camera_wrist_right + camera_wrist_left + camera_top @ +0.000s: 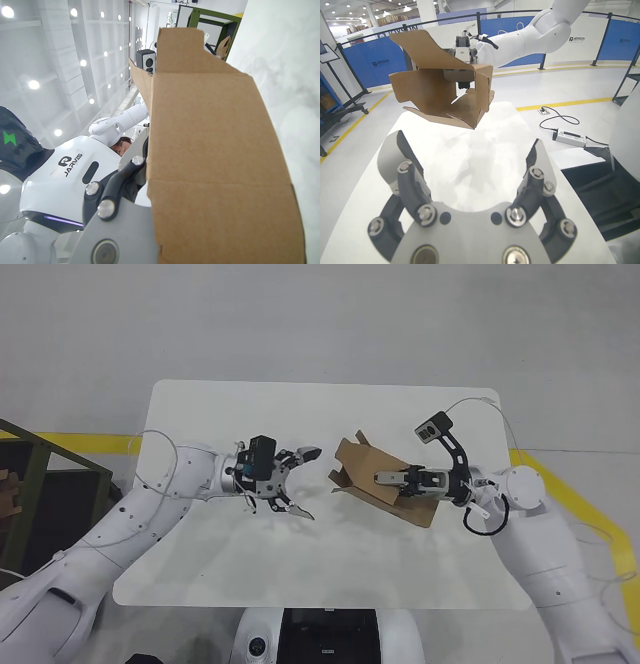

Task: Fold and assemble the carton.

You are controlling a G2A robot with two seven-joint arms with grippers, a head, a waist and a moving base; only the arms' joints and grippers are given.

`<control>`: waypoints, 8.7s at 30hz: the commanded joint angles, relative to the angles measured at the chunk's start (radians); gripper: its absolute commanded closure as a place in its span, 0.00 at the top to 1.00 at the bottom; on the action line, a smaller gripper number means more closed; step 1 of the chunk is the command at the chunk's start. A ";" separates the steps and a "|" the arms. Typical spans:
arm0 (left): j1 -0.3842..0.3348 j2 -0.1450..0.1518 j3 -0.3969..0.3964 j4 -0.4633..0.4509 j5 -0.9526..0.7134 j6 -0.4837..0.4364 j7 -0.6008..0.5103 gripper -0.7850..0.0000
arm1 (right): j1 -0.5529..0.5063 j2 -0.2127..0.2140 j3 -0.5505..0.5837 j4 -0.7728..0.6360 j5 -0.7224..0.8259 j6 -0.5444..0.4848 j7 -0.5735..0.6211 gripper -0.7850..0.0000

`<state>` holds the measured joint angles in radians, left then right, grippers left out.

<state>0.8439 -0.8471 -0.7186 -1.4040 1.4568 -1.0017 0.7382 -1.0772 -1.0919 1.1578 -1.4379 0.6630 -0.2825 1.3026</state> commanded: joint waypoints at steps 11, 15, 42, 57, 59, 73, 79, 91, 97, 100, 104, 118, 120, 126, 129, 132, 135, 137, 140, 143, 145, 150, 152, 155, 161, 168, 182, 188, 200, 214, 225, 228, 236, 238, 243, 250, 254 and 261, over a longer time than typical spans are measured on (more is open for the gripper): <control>-0.066 -0.027 0.127 0.025 0.033 -0.011 0.037 1.00 | -0.012 0.001 -0.003 -0.023 -0.017 0.005 -0.005 0.00; -0.098 -0.033 0.179 0.031 0.050 -0.011 0.069 1.00 | -0.016 0.002 -0.001 -0.027 -0.018 0.008 -0.004 0.00; -0.222 -0.020 0.324 0.009 -0.069 -0.011 0.070 1.00 | 0.000 0.001 -0.033 -0.044 -0.055 0.029 0.026 0.00; -0.240 -0.011 0.351 -0.003 -0.127 -0.011 0.070 0.93 | 0.008 0.000 -0.048 -0.036 -0.058 0.023 0.048 0.00; -0.241 -0.010 0.356 -0.004 -0.132 -0.011 0.070 0.82 | 0.008 0.000 -0.050 -0.037 -0.058 0.023 0.051 0.00; -0.249 0.003 0.368 0.000 -0.162 -0.011 0.070 0.68 | 0.008 0.000 -0.053 -0.042 -0.028 0.012 0.094 0.00; -0.249 0.013 0.371 -0.009 -0.171 -0.011 0.070 0.70 | 0.007 0.001 -0.054 -0.045 -0.021 0.012 0.111 0.00; -0.254 0.027 0.384 -0.022 -0.201 -0.011 0.070 0.65 | 0.002 0.004 -0.056 -0.065 -0.021 0.007 0.139 0.00; -0.260 0.028 0.391 -0.022 -0.209 -0.011 0.070 0.59 | -0.003 0.007 -0.053 -0.077 -0.019 0.003 0.151 0.00; -0.264 0.029 0.395 -0.020 -0.205 -0.011 0.070 0.58 | -0.005 0.008 -0.052 -0.081 -0.020 0.004 0.152 0.00; -0.269 0.027 0.399 -0.020 -0.187 -0.011 0.070 0.61 | -0.006 0.008 -0.053 -0.084 -0.021 0.004 0.148 0.00; -0.262 0.017 0.382 -0.015 -0.153 -0.011 0.070 0.58 | -0.001 0.009 -0.057 -0.076 -0.042 0.008 0.116 0.00; -0.258 0.017 0.377 -0.014 -0.158 -0.010 0.070 0.54 | -0.002 0.009 -0.055 -0.076 -0.039 0.005 0.116 0.00; -0.248 0.019 0.366 -0.014 -0.173 -0.011 0.070 0.48 | -0.005 0.011 -0.050 -0.075 -0.026 0.000 0.127 0.00; -0.246 0.020 0.364 -0.016 -0.174 -0.011 0.070 0.45 | -0.005 0.012 -0.050 -0.077 -0.027 0.001 0.131 0.00; -0.245 0.021 0.364 -0.018 -0.169 -0.011 0.070 0.42 | -0.006 0.012 -0.051 -0.080 -0.025 0.001 0.131 0.00; -0.246 0.020 0.366 -0.019 -0.160 -0.011 0.070 0.40 | -0.006 0.012 -0.051 -0.080 -0.027 0.001 0.130 0.00; -0.248 0.018 0.367 -0.019 -0.151 -0.011 0.070 0.41 | -0.007 0.013 -0.052 -0.081 -0.028 0.001 0.129 0.00; -0.248 0.015 0.366 -0.021 -0.142 -0.011 0.070 0.42 | -0.007 0.013 -0.051 -0.081 -0.029 0.002 0.127 0.00; -0.247 0.014 0.360 -0.020 -0.136 -0.011 0.070 0.40 | -0.007 0.013 -0.051 -0.082 -0.029 0.002 0.125 0.00; -0.245 0.014 0.352 -0.021 -0.133 -0.011 0.070 0.39 | -0.007 0.014 -0.050 -0.083 -0.031 0.003 0.123 0.00; -0.235 0.015 0.331 -0.031 -0.115 -0.011 0.070 0.36 | -0.005 0.014 -0.052 -0.087 -0.032 0.007 0.122 0.00; -0.229 0.015 0.323 -0.035 -0.106 -0.011 0.070 0.36 | -0.003 0.014 -0.054 -0.088 -0.035 0.009 0.121 0.00; -0.221 0.015 0.314 -0.041 -0.094 -0.011 0.069 0.35 | -0.001 0.014 -0.055 -0.088 -0.035 0.010 0.119 0.00; -0.211 0.011 0.306 -0.054 -0.078 -0.011 0.062 0.35 | 0.002 0.014 -0.058 -0.088 -0.037 0.011 0.115 0.00; -0.210 0.005 0.303 -0.063 -0.079 -0.011 0.049 0.35 | 0.001 0.015 -0.057 -0.084 -0.034 0.010 0.112 0.00; -0.161 0.028 0.216 -0.011 -0.120 -0.010 0.070 0.40 | -0.007 0.019 -0.036 -0.064 -0.026 0.002 0.103 0.00; -0.129 0.040 0.162 0.002 -0.145 -0.003 0.077 0.44 | -0.011 0.020 -0.037 -0.060 -0.036 0.004 0.096 0.00; -0.081 0.032 0.081 0.054 -0.298 0.027 0.023 1.00 | -0.006 0.019 -0.067 -0.078 -0.070 0.017 0.116 0.00; -0.088 -0.016 0.068 0.099 -0.465 0.025 -0.211 1.00 | 0.029 0.007 -0.146 -0.116 -0.103 0.031 0.135 0.00; -0.089 -0.042 0.078 0.085 -0.515 -0.011 -0.313 1.00 | 0.043 0.006 -0.142 -0.087 -0.084 0.025 0.122 0.00; -0.083 -0.039 0.074 0.072 -0.513 -0.011 -0.314 1.00 | 0.040 0.007 -0.133 -0.081 -0.076 0.019 0.120 0.00; -0.070 -0.027 0.086 0.028 -0.498 -0.011 -0.323 1.00 | 0.036 0.010 -0.118 -0.081 -0.066 0.015 0.115 0.00; -0.073 -0.027 0.093 0.023 -0.502 -0.011 -0.327 1.00 | 0.035 0.011 -0.118 -0.084 -0.065 0.017 0.117 0.00; -0.088 -0.029 0.112 0.013 -0.511 -0.011 -0.341 1.00 | 0.035 0.011 -0.121 -0.087 -0.067 0.020 0.117 0.00; -0.110 -0.034 0.132 0.013 -0.520 -0.011 -0.350 1.00 | 0.039 0.010 -0.126 -0.087 -0.066 0.020 0.119 0.00; -0.118 -0.037 0.141 0.018 -0.524 -0.011 -0.352 1.00 | 0.040 0.010 -0.127 -0.088 -0.066 0.024 0.120 0.00; -0.129 -0.039 0.151 0.025 -0.528 -0.011 -0.345 1.00 | 0.041 0.010 -0.126 -0.087 -0.063 0.023 0.113 0.00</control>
<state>0.7163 -0.8867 -0.5677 -1.3803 0.9290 -1.0123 0.3904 -1.0358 -1.0824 1.0293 -1.5269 0.5969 -0.2576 1.4183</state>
